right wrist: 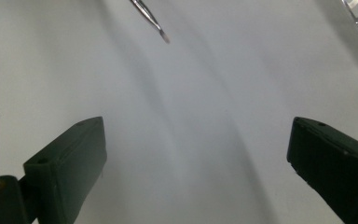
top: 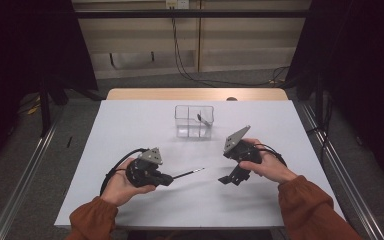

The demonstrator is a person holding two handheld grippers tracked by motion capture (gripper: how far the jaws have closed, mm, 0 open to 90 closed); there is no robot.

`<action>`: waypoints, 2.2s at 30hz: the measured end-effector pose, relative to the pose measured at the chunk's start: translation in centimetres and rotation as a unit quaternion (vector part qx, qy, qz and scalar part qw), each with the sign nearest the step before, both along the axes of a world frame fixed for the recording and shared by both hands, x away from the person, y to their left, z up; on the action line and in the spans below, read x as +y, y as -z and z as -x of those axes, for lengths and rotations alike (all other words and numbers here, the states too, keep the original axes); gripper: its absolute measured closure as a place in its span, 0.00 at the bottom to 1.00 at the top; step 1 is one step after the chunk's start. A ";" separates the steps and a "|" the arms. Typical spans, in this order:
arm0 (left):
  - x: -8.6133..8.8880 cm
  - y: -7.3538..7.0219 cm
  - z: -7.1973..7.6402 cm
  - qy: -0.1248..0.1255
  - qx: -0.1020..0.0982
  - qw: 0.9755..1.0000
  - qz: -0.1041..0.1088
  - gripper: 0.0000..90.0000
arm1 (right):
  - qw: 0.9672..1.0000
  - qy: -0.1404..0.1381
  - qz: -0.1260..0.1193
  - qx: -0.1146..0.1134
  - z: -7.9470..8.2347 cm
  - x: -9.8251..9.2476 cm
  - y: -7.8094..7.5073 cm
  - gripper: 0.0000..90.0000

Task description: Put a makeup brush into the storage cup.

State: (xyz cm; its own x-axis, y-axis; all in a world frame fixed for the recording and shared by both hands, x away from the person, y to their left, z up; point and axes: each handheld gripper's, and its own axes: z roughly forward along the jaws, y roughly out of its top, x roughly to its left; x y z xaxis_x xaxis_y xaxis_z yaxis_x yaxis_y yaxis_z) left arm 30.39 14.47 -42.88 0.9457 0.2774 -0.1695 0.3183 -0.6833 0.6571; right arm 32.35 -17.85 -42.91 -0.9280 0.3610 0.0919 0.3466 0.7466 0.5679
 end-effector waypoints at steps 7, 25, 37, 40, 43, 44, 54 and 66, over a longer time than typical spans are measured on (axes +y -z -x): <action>1.3 0.0 0.4 -0.016 -0.003 1.000 0.023 0.95 | 1.000 0.015 -0.028 -0.001 0.9 -1.0 0.4 0.05; 2.4 0.5 0.7 -0.037 -0.011 0.996 0.079 0.95 | 0.993 0.056 -0.099 -0.030 2.3 -2.7 1.5 0.04; 2.2 0.5 0.9 -0.040 -0.022 0.987 0.151 0.95 | 0.987 0.047 -0.144 -0.045 3.3 -2.0 1.5 0.04; 1.9 0.6 1.0 -0.041 -0.026 0.986 0.160 0.95 | 0.986 0.051 -0.153 -0.041 3.5 -1.9 1.8 0.03; 1.8 0.7 1.0 -0.042 -0.030 0.984 0.170 0.95 | 0.985 0.049 -0.161 -0.048 3.6 -1.7 1.8 0.03; 1.8 0.6 1.1 -0.040 -0.033 0.984 0.171 0.95 | 0.984 0.048 -0.165 -0.050 3.6 -1.7 1.8 0.03; 1.5 0.5 1.2 -0.045 -0.057 0.976 0.205 0.95 | 0.972 0.043 -0.220 -0.066 3.9 -1.4 1.5 0.03; 0.5 0.4 1.2 -0.051 -0.064 0.969 0.233 0.95 | 0.952 0.050 -0.286 -0.100 4.1 -0.9 1.5 0.05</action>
State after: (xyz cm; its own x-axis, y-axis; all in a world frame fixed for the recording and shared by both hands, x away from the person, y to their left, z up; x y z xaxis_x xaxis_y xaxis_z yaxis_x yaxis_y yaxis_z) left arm 29.16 14.98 -43.26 0.9392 0.2909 -0.1827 0.2642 -0.2720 0.9253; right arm 28.29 -18.71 -44.38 -0.9116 0.3921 0.1238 0.2408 0.2651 0.9337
